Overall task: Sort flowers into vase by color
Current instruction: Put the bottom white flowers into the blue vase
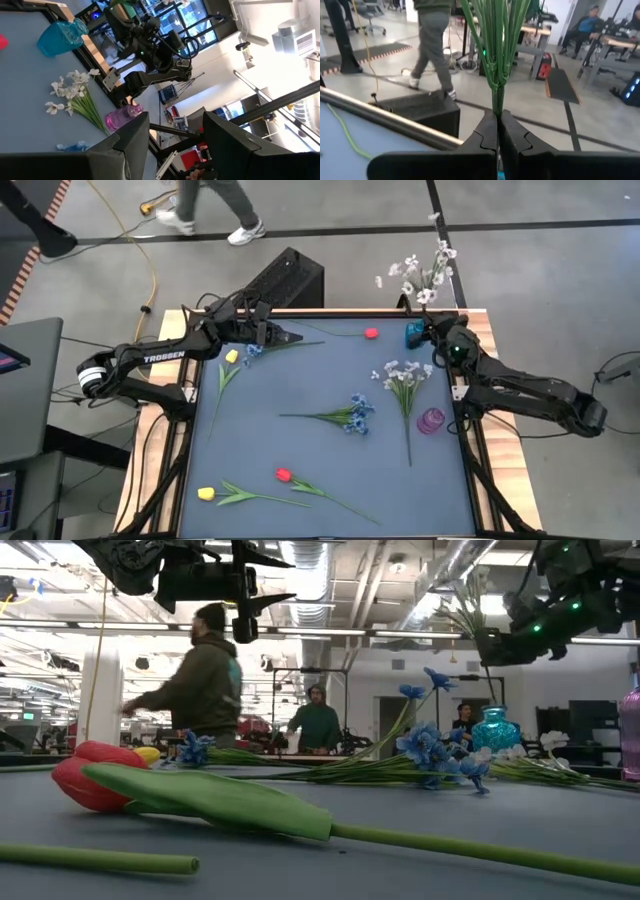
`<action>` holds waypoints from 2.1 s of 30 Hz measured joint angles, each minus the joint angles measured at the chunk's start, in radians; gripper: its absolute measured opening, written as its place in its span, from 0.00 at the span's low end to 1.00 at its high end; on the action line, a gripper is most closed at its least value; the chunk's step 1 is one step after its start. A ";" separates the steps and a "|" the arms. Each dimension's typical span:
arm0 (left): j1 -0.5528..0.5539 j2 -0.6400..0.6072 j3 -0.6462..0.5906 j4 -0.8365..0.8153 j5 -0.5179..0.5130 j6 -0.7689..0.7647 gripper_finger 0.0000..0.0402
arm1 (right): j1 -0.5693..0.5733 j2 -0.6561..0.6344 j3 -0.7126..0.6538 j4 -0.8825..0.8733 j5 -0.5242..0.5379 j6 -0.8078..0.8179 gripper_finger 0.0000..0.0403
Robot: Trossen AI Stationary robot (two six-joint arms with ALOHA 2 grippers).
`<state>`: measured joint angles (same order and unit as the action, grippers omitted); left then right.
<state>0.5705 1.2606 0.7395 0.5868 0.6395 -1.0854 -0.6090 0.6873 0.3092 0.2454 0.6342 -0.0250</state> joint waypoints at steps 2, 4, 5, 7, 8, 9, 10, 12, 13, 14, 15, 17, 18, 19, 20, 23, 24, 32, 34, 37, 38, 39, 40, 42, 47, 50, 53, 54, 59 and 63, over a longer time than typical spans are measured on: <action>0.000 0.000 0.000 0.000 0.000 0.000 0.43 | 0.000 0.012 0.000 0.039 0.000 -0.007 0.06; 0.000 0.000 0.000 0.000 0.000 0.000 0.43 | -0.003 0.020 0.000 0.048 0.000 -0.007 0.06; 0.000 0.000 0.000 0.000 0.000 -0.001 0.43 | -0.006 0.023 0.000 0.047 0.000 -0.007 0.06; 0.000 0.000 0.000 0.000 0.000 -0.001 0.43 | -0.010 0.032 0.000 0.040 0.000 -0.007 0.06; 0.000 0.000 0.000 0.000 0.000 -0.001 0.43 | -0.012 0.041 0.000 0.041 0.000 -0.007 0.06; 0.000 0.000 0.000 0.001 0.000 -0.002 0.43 | -0.014 0.050 0.000 0.041 0.000 -0.006 0.06; 0.000 0.000 0.000 0.001 0.000 -0.002 0.43 | -0.016 0.057 0.000 0.040 0.000 -0.005 0.06; 0.000 0.000 0.000 0.001 0.000 -0.003 0.43 | -0.021 0.077 0.000 0.041 0.000 -0.005 0.06; 0.000 0.000 0.000 0.001 0.000 -0.003 0.43 | -0.023 0.086 0.000 0.041 0.000 -0.004 0.06; 0.000 0.000 0.000 0.002 0.000 -0.003 0.43 | -0.026 0.098 0.000 0.040 0.000 -0.004 0.06; 0.000 0.000 0.000 0.002 0.000 -0.003 0.43 | -0.029 0.108 0.000 0.040 0.000 -0.003 0.06; 0.000 0.000 0.000 0.002 0.003 -0.003 0.43 | -0.029 0.128 0.000 0.040 0.002 -0.002 0.06; 0.000 0.000 0.000 0.002 0.006 -0.003 0.43 | -0.029 0.137 0.000 0.040 0.008 -0.001 0.06; 0.000 0.000 0.000 0.002 0.008 -0.003 0.43 | -0.027 0.144 0.000 0.037 0.020 0.006 0.06; 0.000 0.000 0.000 0.002 0.008 -0.003 0.43 | -0.026 0.150 0.000 0.036 0.027 0.016 0.06; 0.000 0.000 0.000 0.002 0.008 -0.003 0.43 | -0.026 0.162 0.000 0.035 0.029 0.027 0.06; 0.000 0.000 0.000 0.002 0.008 -0.003 0.43 | -0.026 0.164 0.000 0.035 0.030 0.027 0.06; 0.000 0.000 0.000 0.002 0.008 0.000 0.43 | -0.003 0.162 0.001 -0.007 0.043 0.027 0.06; 0.000 0.000 0.000 0.002 0.008 0.000 0.43 | 0.019 0.155 0.001 -0.007 0.059 0.026 0.06; 0.000 0.000 0.000 0.002 0.008 0.001 0.43 | 0.049 0.138 0.001 -0.007 0.098 0.024 0.06; 0.000 0.000 0.000 0.002 0.008 0.001 0.43 | 0.058 0.131 0.001 -0.009 0.106 0.019 0.06; 0.000 0.000 0.000 0.002 0.008 0.000 0.43 | 0.065 0.123 0.001 -0.018 0.114 0.017 0.06; 0.000 0.000 0.000 0.002 0.008 0.001 0.43 | 0.071 0.114 0.001 -0.035 0.127 0.019 0.06; 0.000 0.000 0.000 0.002 0.008 0.004 0.43 | 0.081 0.100 0.001 -0.078 0.156 0.042 0.06; 0.000 0.000 0.000 0.002 0.005 0.012 0.43 | 0.081 0.073 -0.071 0.013 0.162 0.093 0.06; 0.000 0.000 0.000 0.002 0.002 0.011 0.43 | 0.081 0.064 -0.106 0.069 0.162 0.112 0.06; 0.000 0.000 0.000 0.002 0.002 0.007 0.43 | 0.081 0.064 -0.118 0.093 0.162 0.112 0.06; 0.000 0.000 0.000 0.002 0.002 0.007 0.43 | 0.081 0.064 -0.120 0.093 0.162 0.110 0.06; 0.000 0.000 0.000 0.002 0.000 0.002 0.43 | 0.080 0.065 -0.130 0.096 0.161 0.107 0.06; 0.000 0.000 0.000 0.002 0.000 0.000 0.43 | 0.077 0.066 -0.137 0.091 0.158 0.107 0.08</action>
<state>0.5702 1.2606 0.7395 0.5888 0.6395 -1.0851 -0.5316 0.7532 0.1726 0.3366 0.7918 0.0818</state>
